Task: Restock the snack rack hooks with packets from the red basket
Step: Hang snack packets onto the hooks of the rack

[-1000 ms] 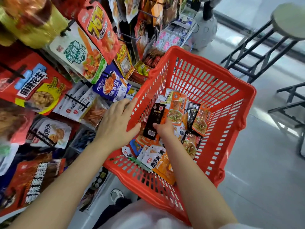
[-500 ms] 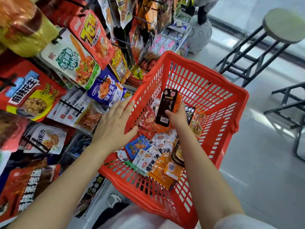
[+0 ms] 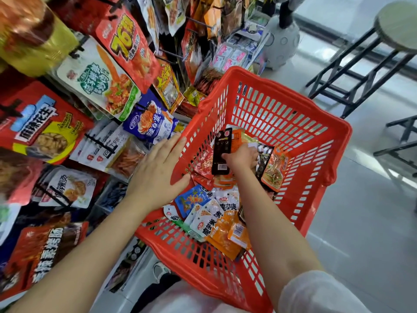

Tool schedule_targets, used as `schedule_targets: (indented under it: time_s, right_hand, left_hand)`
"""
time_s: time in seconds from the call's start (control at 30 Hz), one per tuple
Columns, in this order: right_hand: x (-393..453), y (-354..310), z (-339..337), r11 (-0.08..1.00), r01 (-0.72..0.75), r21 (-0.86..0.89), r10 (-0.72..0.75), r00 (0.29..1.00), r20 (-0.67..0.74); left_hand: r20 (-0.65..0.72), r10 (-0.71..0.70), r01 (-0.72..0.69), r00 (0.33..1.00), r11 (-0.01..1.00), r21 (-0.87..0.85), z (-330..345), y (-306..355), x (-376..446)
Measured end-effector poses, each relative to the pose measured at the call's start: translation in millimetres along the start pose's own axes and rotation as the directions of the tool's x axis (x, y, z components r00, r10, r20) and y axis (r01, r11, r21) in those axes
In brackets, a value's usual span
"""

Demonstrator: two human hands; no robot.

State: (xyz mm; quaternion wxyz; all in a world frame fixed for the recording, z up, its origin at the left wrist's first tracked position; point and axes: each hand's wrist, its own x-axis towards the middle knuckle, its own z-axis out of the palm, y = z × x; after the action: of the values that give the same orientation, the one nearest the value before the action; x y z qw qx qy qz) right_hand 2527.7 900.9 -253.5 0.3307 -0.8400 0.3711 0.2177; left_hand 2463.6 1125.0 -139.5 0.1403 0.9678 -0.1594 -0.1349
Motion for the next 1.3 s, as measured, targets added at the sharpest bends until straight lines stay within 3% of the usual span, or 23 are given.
schedule_targets:
  time_s: [0.13,0.4,0.5,0.6,0.67,0.73,0.83,0.87,0.9,1.0,1.1,1.17,1.23,1.3]
  right_hand:
    - [-13.9,-4.4,13.0,0.99,0.084,0.115,-0.096,0.991,0.097]
    - [-28.7,6.2,-3.7,0.854,0.006,0.52,-0.104,0.982,0.159]
    - [-49.0,3.6,-23.8,0.77,0.029,0.637,-0.208,0.956,0.208]
    - [-79.8,-3.7,-49.0,0.661,0.061,0.748,-0.34,0.913,0.226]
    - [-106.7,-13.8,-67.2,0.576,0.096,0.811,-0.45,0.866,0.217]
    - [-138.5,-27.6,-79.1,0.483,0.14,0.864,-0.577,0.794,0.194]
    - [-200.1,-55.4,-87.2,0.409,0.238,0.881,-0.708,0.692,0.142]
    - [-220.1,-64.1,-86.4,0.398,0.282,0.873,-0.739,0.662,0.123]
    - [-241.6,-72.4,-85.8,0.39,0.336,0.857,-0.766,0.636,0.099]
    - [-312.6,-96.0,-81.3,0.361,0.551,0.752,-0.845,0.535,0.014]
    - [-392.6,-117.8,-75.4,0.284,0.737,0.613,-0.913,0.404,-0.063]
    - [-448.8,-128.8,-73.4,0.164,0.844,0.511,-0.939,0.292,-0.18]
    - [-500.1,-138.6,-72.4,0.077,0.889,0.452,-0.946,0.208,-0.248]
    - [-545.7,-144.6,-72.3,0.017,0.873,0.487,-0.953,0.162,-0.257]
  left_hand:
    - [0.007,-0.006,0.006,1.0,1.0,0.016,0.4,-0.2,0.1]
    - [0.01,-0.004,0.004,1.0,0.999,-0.034,-0.5,-0.7,1.0]
    - [0.034,-0.031,0.037,0.999,0.984,-0.176,-4.7,-1.5,2.9]
    - [-0.058,-0.119,0.083,0.991,0.902,-0.424,-20.5,13.3,-2.3]
    - [-0.072,-0.21,0.108,0.975,0.734,-0.67,-36.2,28.0,-10.7]
    - [0.047,-0.294,0.169,0.955,0.406,-0.898,-58.5,43.5,-22.5]
    - [0.256,-0.264,0.243,0.93,-0.08,-0.967,-101.4,54.8,-53.4]
    - [0.285,-0.214,0.249,0.934,-0.181,-0.952,-117.0,56.0,-68.3]
    - [0.282,-0.163,0.244,0.945,-0.219,-0.945,-129.9,53.6,-84.5]
    - [0.196,-0.154,0.162,0.968,-0.207,-0.965,-167.8,40.0,-142.9]
    - [0.025,-0.234,0.0,0.972,-0.109,-0.994,-197.4,19.1,-205.5]
    - [-0.122,-0.285,-0.125,0.951,0.006,-0.992,-219.0,8.6,-250.5]
    - [-0.248,-0.334,-0.218,0.909,0.126,-0.968,-244.2,6.9,-295.2]
    - [-0.324,-0.39,-0.284,0.862,0.157,-0.946,-262.3,-2.0,-335.9]
